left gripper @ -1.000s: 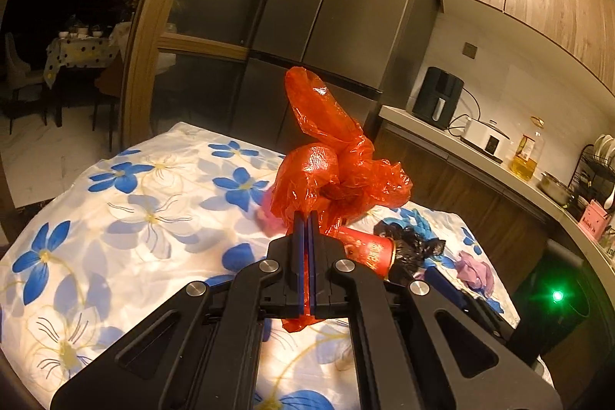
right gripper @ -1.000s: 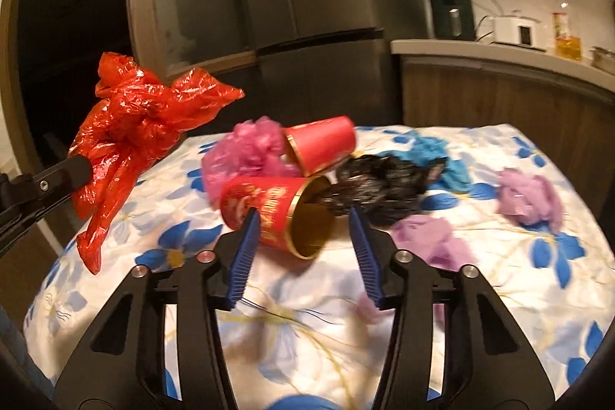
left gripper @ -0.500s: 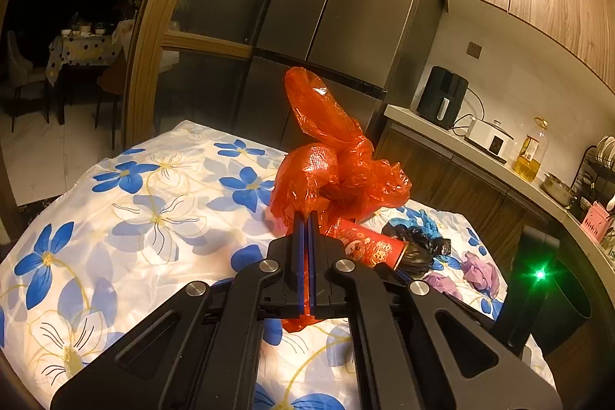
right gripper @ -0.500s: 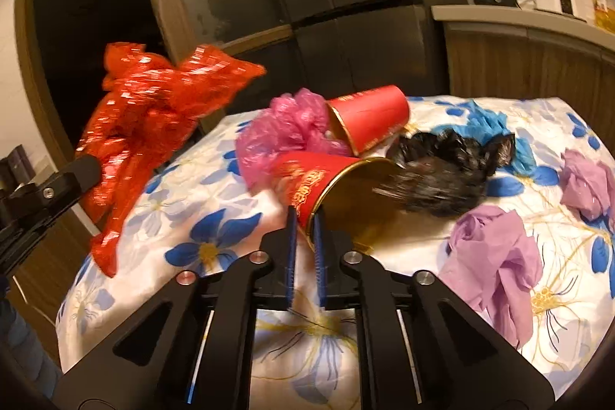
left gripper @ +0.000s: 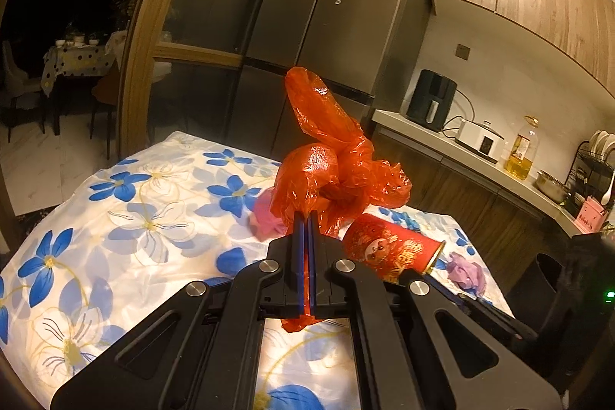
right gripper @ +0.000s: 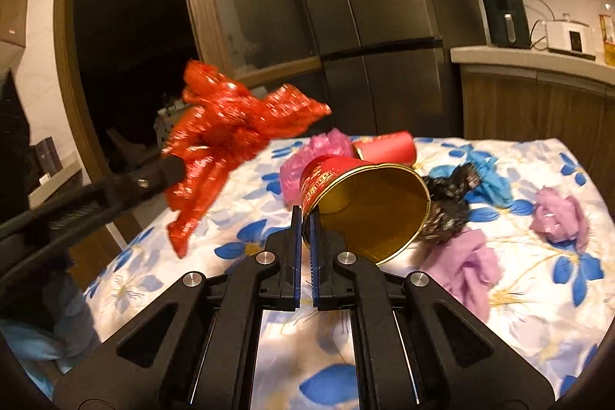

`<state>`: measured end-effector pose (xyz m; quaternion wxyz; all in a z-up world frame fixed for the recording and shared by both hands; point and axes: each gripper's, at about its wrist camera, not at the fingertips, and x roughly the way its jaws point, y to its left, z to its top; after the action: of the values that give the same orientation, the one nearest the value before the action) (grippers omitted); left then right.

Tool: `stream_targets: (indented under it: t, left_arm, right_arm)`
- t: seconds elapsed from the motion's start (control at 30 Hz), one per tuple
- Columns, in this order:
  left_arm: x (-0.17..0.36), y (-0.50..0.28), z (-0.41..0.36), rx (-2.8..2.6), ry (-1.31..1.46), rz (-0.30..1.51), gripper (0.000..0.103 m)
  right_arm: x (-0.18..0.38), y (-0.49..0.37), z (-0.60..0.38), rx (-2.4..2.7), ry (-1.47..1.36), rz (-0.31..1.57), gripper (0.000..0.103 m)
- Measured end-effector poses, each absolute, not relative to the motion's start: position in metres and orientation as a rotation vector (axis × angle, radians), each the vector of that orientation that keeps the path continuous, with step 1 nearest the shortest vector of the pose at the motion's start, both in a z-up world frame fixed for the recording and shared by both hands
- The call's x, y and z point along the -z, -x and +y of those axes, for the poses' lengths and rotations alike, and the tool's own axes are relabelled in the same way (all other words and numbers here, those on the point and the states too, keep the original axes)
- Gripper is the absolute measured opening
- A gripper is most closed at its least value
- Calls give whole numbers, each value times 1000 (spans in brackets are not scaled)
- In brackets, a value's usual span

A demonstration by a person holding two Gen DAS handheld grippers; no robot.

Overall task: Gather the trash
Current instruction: 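Carry the red bag and red printed cup over the black bin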

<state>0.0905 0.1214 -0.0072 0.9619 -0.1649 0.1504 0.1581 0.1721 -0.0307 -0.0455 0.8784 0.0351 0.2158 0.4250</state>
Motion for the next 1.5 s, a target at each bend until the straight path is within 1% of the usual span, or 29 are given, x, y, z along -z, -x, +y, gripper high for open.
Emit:
stream_targets:
  t: [0.27,0.53,1.5]
  left_arm:
    - [0,-91,85,-265,308,299,1]
    - [-5,-102,42,-194,272,308,1]
    - [-18,-191,-143,140,136,328,1]
  right_arm:
    - [28,-155,-76,-816,-74,385,4]
    - [21,-149,-132,-700,-102,354,4]
    - [6,-168,-333,-268,-208,243,4]
